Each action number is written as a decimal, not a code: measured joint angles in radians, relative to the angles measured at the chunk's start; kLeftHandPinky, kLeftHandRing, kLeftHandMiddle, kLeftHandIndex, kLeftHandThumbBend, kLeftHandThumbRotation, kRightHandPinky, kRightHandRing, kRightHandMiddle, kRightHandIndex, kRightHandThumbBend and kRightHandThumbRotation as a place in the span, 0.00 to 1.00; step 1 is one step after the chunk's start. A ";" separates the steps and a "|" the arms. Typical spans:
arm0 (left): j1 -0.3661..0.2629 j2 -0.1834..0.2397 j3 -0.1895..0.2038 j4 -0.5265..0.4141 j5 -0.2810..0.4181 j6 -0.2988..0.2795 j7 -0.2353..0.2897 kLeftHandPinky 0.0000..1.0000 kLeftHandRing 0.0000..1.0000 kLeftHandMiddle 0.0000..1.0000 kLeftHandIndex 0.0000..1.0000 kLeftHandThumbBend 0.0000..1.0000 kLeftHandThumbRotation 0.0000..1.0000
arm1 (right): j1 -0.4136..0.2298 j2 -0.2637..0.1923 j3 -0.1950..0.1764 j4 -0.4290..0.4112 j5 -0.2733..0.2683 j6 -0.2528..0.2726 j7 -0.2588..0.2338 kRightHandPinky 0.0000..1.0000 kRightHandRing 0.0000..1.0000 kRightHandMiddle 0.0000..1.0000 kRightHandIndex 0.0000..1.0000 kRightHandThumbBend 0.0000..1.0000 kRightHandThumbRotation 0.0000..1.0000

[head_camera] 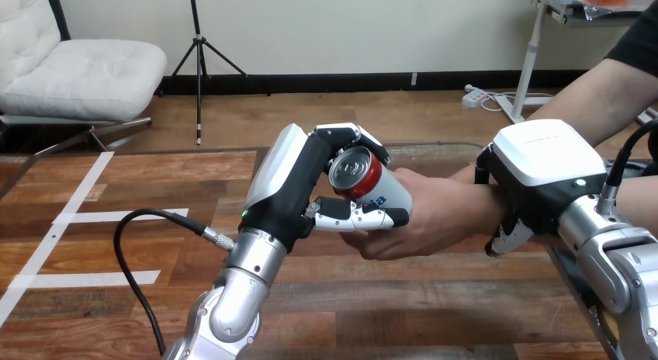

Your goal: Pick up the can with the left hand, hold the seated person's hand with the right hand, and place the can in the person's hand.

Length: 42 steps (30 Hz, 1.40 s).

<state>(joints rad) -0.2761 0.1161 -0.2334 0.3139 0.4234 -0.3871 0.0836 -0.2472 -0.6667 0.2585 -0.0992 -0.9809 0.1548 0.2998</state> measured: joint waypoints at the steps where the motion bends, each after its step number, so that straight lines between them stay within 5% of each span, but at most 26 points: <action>1: 0.000 0.000 0.000 0.000 0.000 -0.001 0.000 0.33 0.39 0.46 0.48 0.67 0.00 | 0.000 -0.001 0.000 -0.001 0.000 -0.001 0.000 0.12 0.18 0.27 0.50 0.84 0.00; 42: 0.000 0.001 0.004 0.000 0.004 -0.011 0.016 0.33 0.39 0.46 0.49 0.66 0.00 | 0.048 -0.009 -0.067 -0.038 0.034 -0.064 0.009 0.14 0.20 0.30 0.49 0.87 0.00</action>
<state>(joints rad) -0.2765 0.1172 -0.2295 0.3138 0.4274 -0.3984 0.0992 -0.1993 -0.6756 0.1916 -0.1372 -0.9465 0.0910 0.3092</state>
